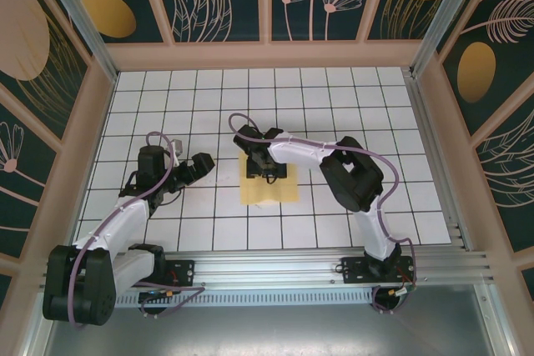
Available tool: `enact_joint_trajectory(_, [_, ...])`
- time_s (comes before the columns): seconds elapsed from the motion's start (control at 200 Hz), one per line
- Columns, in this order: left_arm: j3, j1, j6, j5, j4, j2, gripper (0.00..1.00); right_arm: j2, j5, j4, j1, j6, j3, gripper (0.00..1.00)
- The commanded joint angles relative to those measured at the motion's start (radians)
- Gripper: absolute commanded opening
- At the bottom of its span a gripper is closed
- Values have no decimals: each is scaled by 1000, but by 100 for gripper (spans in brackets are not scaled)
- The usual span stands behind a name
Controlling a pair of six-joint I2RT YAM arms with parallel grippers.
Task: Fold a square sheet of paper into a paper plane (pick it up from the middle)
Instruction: Fold the square sheet of paper in half at the center of the table.
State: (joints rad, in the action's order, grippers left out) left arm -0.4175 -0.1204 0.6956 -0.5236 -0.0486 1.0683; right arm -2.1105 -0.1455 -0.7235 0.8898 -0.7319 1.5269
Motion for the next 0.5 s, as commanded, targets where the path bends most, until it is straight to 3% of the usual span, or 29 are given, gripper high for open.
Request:
enact_joint_trajectory(0.0, [-8, -7, -11, -17, -12, 7, 99, -39, 33, -14, 5, 8, -28, 70])
enact_joint_trajectory(0.21, [-12, -7, -14, -15, -4, 4, 99, 3, 24, -14, 3, 15, -7, 64])
enact_joint_trajectory(0.355, [-21, -6, -13, -15, 6, -1, 99, 70, 26, 6, 3, 15, -4, 49])
enact_joint_trajectory(0.495, [-33, -7, -11, -16, 16, -14, 99, 135, 58, 44, -3, 4, -28, 45])
